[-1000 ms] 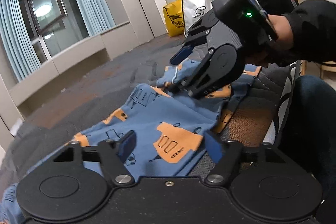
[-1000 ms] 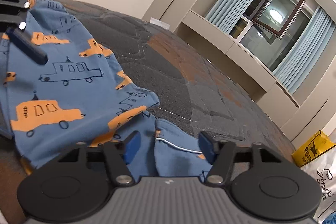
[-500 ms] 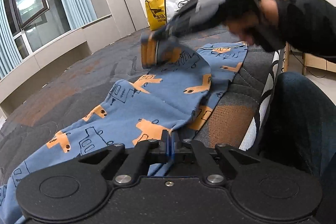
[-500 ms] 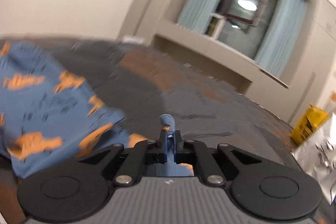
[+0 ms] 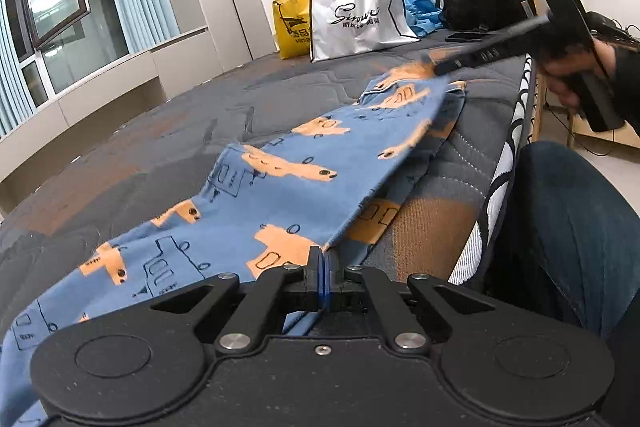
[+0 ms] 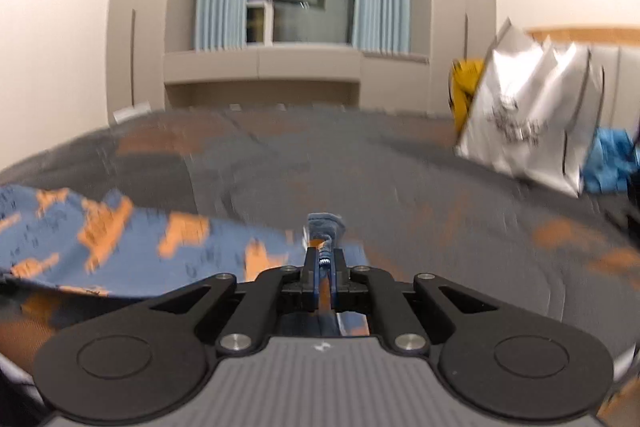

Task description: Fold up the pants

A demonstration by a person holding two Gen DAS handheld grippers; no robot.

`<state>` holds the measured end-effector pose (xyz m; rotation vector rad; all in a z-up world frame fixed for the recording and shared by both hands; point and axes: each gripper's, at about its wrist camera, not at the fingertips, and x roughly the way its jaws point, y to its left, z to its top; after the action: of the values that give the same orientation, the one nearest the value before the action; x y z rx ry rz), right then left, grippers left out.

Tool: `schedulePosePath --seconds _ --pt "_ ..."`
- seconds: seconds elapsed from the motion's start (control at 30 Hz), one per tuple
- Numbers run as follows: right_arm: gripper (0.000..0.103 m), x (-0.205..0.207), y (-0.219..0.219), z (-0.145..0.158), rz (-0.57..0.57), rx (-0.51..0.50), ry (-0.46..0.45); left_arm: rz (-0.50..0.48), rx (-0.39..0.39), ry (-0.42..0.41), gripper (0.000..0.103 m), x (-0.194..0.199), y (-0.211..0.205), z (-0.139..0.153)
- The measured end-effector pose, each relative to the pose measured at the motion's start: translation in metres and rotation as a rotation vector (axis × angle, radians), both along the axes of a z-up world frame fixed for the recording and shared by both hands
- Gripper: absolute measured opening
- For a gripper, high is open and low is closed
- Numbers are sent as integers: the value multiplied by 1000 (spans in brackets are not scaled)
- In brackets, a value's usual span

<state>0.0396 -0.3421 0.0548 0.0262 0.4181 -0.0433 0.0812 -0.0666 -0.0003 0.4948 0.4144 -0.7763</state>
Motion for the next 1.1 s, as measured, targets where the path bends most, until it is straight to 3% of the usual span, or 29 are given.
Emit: schedulePosePath --seconds 0.1,0.27,0.37,0.43,0.47,0.57,0.67,0.8,0.93,0.97,1.0,1.1 --pt "6 -1 -8 -11 -24 67 15 8 -6 -2 0 2 -1 4" --pt "6 -8 -7 -4 -31 50 -32 22 6 -7 2 -3 -5 3" --pt "6 -10 -8 -8 -28 63 -2 37 -16 4 4 -4 -3 1" --pt "8 -12 -9 -14 -16 88 30 46 -43 22 7 -3 0 1" --pt "14 -14 -11 -16 -14 100 30 50 -53 27 9 -3 1 1" --pt "45 -19 -19 -11 -21 137 -6 66 -78 39 22 -2 4 3" --pt "49 -8 -24 0 -16 116 -32 100 -125 45 54 -2 7 4" --pt "49 33 -31 1 32 101 2 174 -233 43 75 -7 14 6" --pt "47 73 -41 -10 87 168 90 342 -381 24 94 -8 27 11" --pt "34 80 -43 -12 83 181 110 382 -417 27 100 -6 32 12" --pt "15 82 -45 -13 93 195 116 421 -449 26 102 -4 37 14" --pt "9 77 -47 -11 97 189 82 501 -504 35 102 4 47 18"
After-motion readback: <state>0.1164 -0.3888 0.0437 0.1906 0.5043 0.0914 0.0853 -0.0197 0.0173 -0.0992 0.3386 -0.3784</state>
